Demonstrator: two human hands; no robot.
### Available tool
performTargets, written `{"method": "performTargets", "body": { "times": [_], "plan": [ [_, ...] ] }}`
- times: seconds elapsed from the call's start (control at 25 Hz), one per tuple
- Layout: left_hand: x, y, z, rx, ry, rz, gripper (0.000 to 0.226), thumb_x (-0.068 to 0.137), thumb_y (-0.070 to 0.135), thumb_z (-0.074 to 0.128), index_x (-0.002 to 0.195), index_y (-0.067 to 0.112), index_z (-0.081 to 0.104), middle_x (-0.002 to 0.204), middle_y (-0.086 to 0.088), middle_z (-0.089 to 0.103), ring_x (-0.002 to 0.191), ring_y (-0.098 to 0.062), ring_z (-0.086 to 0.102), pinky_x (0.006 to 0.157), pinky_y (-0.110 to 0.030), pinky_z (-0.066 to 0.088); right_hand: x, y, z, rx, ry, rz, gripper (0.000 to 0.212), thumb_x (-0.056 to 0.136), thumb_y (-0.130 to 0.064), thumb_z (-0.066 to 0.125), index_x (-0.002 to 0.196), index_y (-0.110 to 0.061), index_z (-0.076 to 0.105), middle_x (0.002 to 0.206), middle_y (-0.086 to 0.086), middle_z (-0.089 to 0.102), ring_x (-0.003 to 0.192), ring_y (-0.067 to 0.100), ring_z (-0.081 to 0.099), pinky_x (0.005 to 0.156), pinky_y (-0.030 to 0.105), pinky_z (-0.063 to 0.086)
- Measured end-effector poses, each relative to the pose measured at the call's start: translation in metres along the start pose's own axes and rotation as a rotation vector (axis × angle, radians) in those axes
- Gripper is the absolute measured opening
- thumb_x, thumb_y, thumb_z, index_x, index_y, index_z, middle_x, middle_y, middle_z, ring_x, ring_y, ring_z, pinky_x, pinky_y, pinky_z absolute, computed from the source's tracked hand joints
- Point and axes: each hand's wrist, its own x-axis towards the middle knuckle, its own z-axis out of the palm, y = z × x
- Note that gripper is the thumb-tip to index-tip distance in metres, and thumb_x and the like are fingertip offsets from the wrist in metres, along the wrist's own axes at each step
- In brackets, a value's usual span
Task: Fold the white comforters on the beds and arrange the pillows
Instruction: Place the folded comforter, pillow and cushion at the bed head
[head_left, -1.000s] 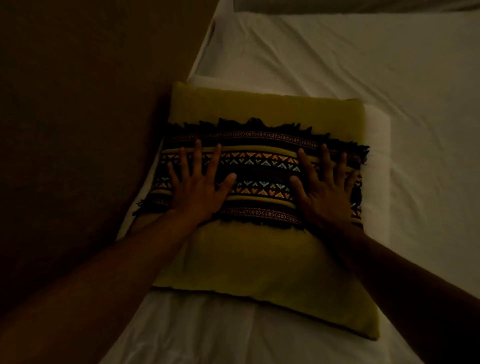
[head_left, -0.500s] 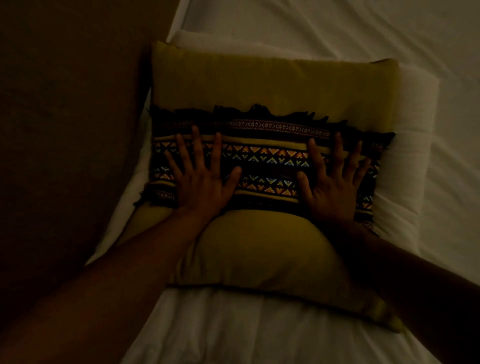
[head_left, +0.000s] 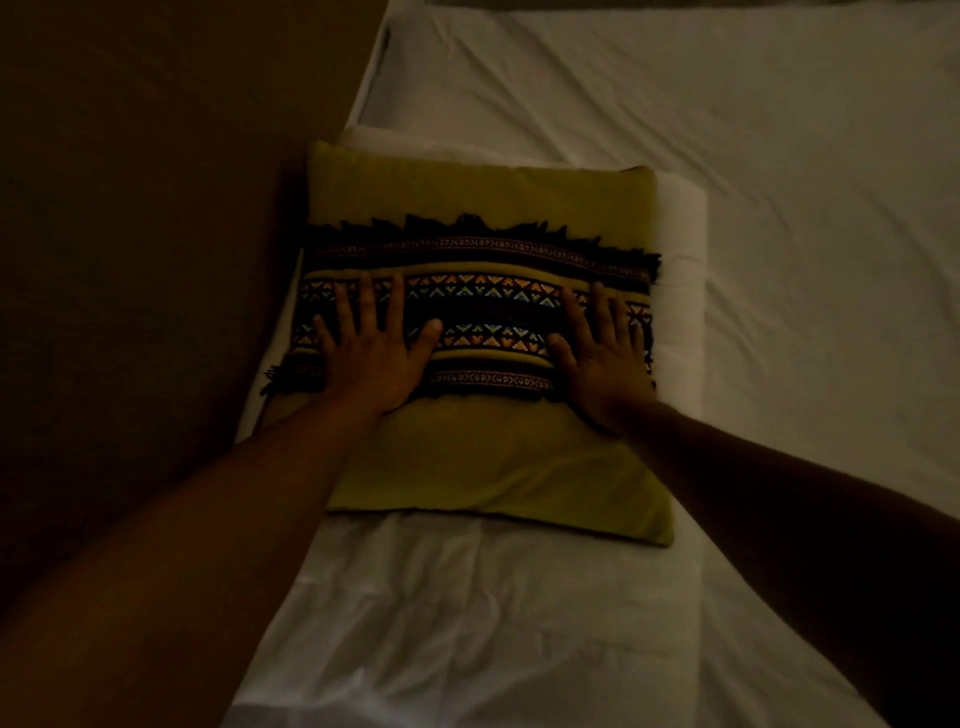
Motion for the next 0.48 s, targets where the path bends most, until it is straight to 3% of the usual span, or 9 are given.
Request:
{"method": "performTargets", "body": {
  "times": [0.24, 0.4, 0.48],
  "plan": [
    [-0.133, 0.008, 0.015, -0.055, 0.027, -0.012, 0.096, 0.082, 0.079, 0.007, 0.158, 0.021, 0.002, 0.165, -0.015, -0.001, 0.152, -0.034, 0.000, 0.121, -0.054, 0.003, -0.127, 0.003, 0.000, 0.013, -0.124, 0.036, 0.066, 0.099, -0.059, 0.019, 0.154, -0.037, -0.009, 0.165, 0.000, -0.013, 0.152, 0.023, -0.012, 0.122, 0.052, 0.003],
    [-0.215, 0.002, 0.029, -0.033, -0.092, 0.024, 0.097, 0.082, 0.080, 0.020, 0.158, 0.022, 0.005, 0.164, -0.018, 0.001, 0.151, -0.037, 0.007, 0.117, -0.058, 0.019, -0.193, 0.011, -0.003, 0.011, -0.218, -0.011, 0.068, 0.099, -0.052, 0.033, 0.154, -0.038, -0.004, 0.165, -0.001, -0.007, 0.152, 0.027, -0.003, 0.121, 0.052, 0.018],
    [-0.253, 0.004, 0.029, -0.053, -0.222, -0.021, 0.091, 0.086, 0.079, 0.024, 0.157, 0.026, 0.004, 0.165, -0.011, -0.005, 0.151, -0.034, 0.002, 0.118, -0.055, 0.018, -0.217, 0.013, -0.011, -0.026, -0.259, -0.022, 0.065, 0.098, -0.052, 0.036, 0.154, -0.041, 0.005, 0.165, -0.002, 0.001, 0.151, 0.031, 0.010, 0.119, 0.052, 0.023]
  ]
}}
